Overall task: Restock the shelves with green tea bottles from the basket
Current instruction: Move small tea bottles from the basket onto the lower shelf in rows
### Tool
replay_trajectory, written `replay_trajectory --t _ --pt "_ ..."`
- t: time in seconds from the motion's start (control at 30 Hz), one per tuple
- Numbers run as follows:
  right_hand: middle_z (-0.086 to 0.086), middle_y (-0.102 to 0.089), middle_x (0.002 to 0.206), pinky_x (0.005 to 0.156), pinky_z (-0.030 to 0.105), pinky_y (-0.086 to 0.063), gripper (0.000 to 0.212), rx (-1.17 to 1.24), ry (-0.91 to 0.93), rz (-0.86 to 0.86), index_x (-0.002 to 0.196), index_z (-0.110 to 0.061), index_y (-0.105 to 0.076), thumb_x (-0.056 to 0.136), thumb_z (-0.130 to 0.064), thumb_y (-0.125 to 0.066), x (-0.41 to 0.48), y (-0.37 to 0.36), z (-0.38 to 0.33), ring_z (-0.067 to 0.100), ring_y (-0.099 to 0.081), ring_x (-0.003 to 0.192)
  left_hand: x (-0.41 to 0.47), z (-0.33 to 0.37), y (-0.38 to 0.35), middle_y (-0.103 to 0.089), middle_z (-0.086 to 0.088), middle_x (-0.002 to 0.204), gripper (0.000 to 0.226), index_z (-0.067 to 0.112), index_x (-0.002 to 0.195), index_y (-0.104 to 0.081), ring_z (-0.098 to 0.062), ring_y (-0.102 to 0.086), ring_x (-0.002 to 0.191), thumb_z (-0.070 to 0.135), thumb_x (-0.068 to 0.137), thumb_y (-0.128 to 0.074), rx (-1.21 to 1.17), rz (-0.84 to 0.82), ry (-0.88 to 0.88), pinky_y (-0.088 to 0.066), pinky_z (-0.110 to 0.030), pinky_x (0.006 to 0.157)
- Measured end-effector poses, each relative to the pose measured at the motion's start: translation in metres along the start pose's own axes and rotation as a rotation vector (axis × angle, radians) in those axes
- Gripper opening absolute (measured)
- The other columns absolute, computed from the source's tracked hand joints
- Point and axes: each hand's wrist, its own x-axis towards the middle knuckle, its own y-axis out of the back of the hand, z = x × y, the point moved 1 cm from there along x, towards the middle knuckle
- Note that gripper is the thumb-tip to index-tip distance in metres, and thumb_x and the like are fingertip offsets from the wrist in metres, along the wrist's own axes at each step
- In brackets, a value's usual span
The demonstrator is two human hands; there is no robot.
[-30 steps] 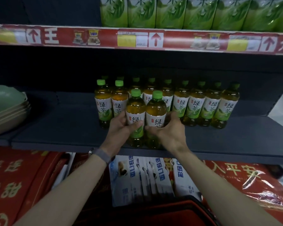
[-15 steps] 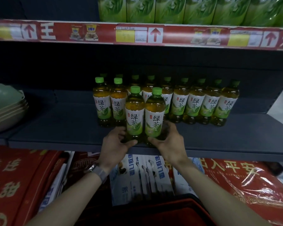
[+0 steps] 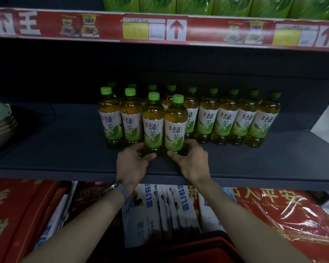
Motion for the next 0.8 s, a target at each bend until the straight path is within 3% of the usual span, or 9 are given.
replay_trajectory --t 0.13,0.27,0.4,0.5,0.6,0.8 --pt "0.003 -0.073 0.129 0.095 0.020 -0.050 0.066 0.018 -0.015 0.010 0.135 -0.012 -0.064 0.081 -0.038 -0.091 0.014 -0.006 0.002 0.016 -0.066 0.119 0.006 -0.003 -0.008 -0.065 0.004 0.100 0.047 0.029 0.128 -0.075 -0.015 -0.064 0.091 0.039 0.083 -0.087 0.080 0.062 -0.043 -0.054 -0.029 0.083" --pt "0.004 -0.072 0.131 0.097 0.021 -0.049 0.069 0.020 -0.011 0.017 0.136 -0.009 -0.063 0.081 -0.039 -0.091 0.025 -0.011 0.004 0.018 -0.065 0.123 0.010 -0.004 -0.015 -0.067 0.009 0.088 0.051 0.034 0.135 -0.070 -0.016 -0.066 0.088 0.045 0.087 -0.082 0.117 0.077 0.021 -0.053 -0.028 0.078" --pt "0.005 -0.073 0.129 0.097 0.025 -0.051 0.068 0.005 -0.016 0.039 0.134 -0.011 -0.066 0.081 -0.046 -0.089 0.026 -0.016 0.007 0.020 -0.066 0.121 0.009 -0.002 -0.016 -0.066 0.010 0.077 0.045 0.040 0.135 -0.068 -0.020 -0.069 0.087 0.050 0.091 -0.076 0.196 0.110 0.076 -0.059 -0.036 0.079" --pt "0.004 -0.073 0.129 0.099 0.030 -0.054 0.065 -0.001 -0.037 0.034 0.134 -0.015 -0.067 0.083 -0.052 -0.085 0.023 -0.015 0.009 0.021 -0.066 0.121 0.005 0.002 -0.017 -0.073 0.006 0.089 0.048 0.039 0.140 -0.063 -0.024 -0.070 0.099 0.051 0.094 -0.072 0.258 0.123 0.071 -0.053 -0.033 0.078" --pt "0.002 -0.073 0.129 0.097 0.026 -0.051 0.056 0.013 -0.040 0.009 0.136 -0.020 -0.067 0.088 -0.044 -0.080 0.021 -0.013 0.010 0.021 -0.066 0.122 0.002 0.003 -0.017 -0.077 0.002 0.102 0.052 0.039 0.144 -0.059 -0.026 -0.069 0.107 0.052 0.095 -0.070 0.289 0.153 0.071 -0.043 -0.030 0.076" --pt "0.002 -0.073 0.131 0.101 0.037 -0.056 0.058 -0.047 -0.042 0.019 0.138 -0.024 -0.066 0.089 -0.052 -0.079 0.021 -0.015 0.009 0.023 -0.066 0.123 0.001 0.001 -0.018 -0.077 0.000 0.111 0.048 0.042 0.142 -0.060 -0.027 -0.069 0.108 0.052 0.096 -0.068 0.312 0.156 0.073 -0.043 -0.030 0.077"
